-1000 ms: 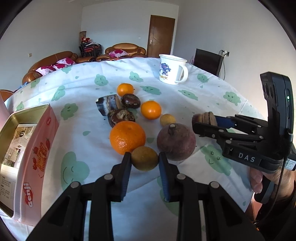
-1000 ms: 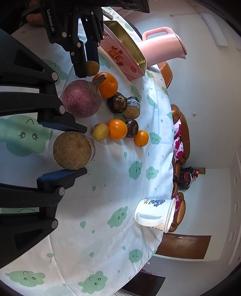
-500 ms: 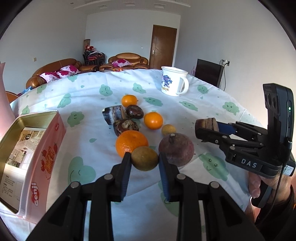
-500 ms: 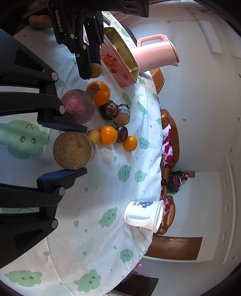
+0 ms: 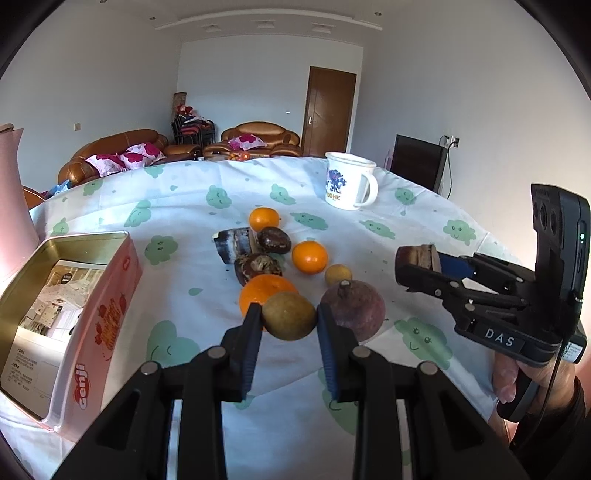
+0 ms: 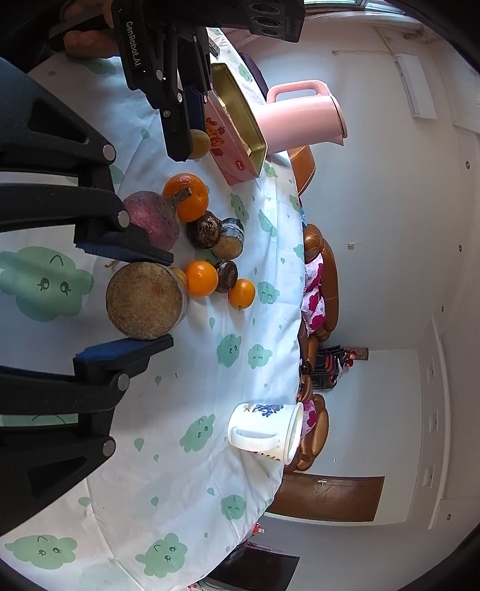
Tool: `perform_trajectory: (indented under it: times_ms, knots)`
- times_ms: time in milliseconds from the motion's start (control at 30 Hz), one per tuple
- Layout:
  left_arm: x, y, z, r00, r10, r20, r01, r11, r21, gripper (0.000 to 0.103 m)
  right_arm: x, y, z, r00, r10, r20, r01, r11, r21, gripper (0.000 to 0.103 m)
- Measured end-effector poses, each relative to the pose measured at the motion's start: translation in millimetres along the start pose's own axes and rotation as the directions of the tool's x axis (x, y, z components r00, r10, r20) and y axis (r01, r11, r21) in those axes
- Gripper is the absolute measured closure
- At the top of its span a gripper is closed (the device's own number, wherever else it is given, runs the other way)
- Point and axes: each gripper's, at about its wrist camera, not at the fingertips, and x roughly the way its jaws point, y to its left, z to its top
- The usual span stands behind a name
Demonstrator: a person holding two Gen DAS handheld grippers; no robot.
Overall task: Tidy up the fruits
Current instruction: 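Grasp the small brown round fruit with the left gripper while the right gripper holds the cake, then lift and carry the cake and brown fruit toward the open tin box with both grippers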
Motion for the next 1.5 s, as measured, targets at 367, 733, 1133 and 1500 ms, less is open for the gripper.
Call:
perform_trajectory:
  times_ms: [367,733,1133,1500]
  knots:
    - [-9.9,0.5,-0.8,0.998,0.016,0.055,-0.017,1.0,0.005,0.072,-9.4,2.6,-1.7,0.998,0.0,0.056,0.001,1.0,-0.019,0.064]
    - [-15.6,-2.9,-0.9,0.995,0.034,0.092,-0.036,0.999,0.018,0.072,-18.8,7.0,-4.4,0.994,0.006,0.11,-0.001,0.999,-0.044,0.064]
    - [-21.9,-6.5,-2.1,0.991,0.049,0.126,-0.054,0.998,0.035,0.072,-25.9,10.5,-6.8,0.987,0.011,0.157,0.0,0.998,-0.068,0.064]
    - [-31.1,-12.5,-3.6,0.981,0.076,0.179,-0.087,0.995,0.057,0.072,-30.0,11.9,-8.6,0.982,0.018,0.187,-0.003,0.996,-0.084,0.064]
